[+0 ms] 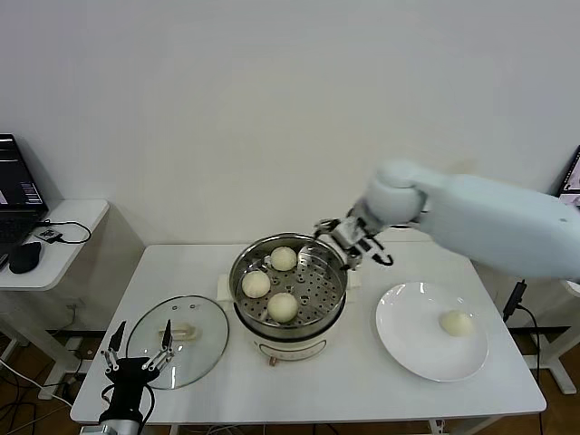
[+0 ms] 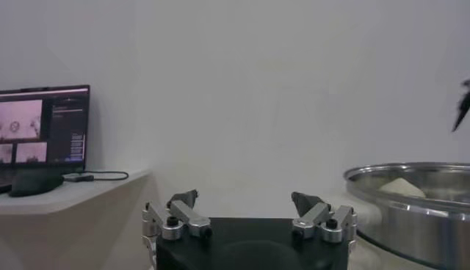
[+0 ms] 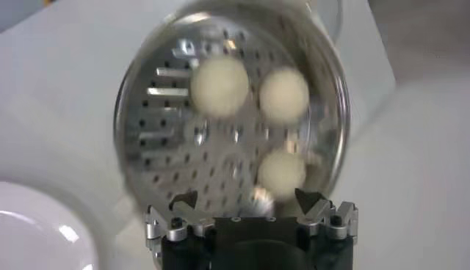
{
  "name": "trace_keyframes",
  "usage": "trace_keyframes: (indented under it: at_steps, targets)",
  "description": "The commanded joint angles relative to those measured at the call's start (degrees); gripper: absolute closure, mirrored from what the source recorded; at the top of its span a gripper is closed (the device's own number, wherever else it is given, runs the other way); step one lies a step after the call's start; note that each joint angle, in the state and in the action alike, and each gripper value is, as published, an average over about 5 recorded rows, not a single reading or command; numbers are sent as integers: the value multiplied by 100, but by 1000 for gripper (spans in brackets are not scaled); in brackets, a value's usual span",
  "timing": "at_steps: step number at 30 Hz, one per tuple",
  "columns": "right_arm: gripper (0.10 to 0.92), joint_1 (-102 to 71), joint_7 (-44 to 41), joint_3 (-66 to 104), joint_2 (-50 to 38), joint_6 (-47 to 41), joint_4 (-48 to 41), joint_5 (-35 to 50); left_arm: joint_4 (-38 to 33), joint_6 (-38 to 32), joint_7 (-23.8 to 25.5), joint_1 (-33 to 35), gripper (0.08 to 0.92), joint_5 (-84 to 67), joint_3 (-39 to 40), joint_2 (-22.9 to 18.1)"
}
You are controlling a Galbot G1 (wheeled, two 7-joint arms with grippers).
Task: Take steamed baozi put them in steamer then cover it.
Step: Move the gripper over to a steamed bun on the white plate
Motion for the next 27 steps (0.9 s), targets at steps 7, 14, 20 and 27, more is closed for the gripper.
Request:
trace_keyframes:
  at_steps: [7,14,20,27]
  targets:
    - [203,-1825,37,1070,-2796,-966,309,-276,-20,58,22,-14,177,39,106,101]
    - [203,-3430,121,1952,-2886,-863,23,-810,-27,65,19,31,177,93,140,60]
    - [203,-4526,167,3000,-2739,-786,-304,-1097,-13,73,18,46,177,110,140,39]
    - [203,-5138,255,3694,-2363,-659,-893,-1273,1,77,18,73,177,112,108,42]
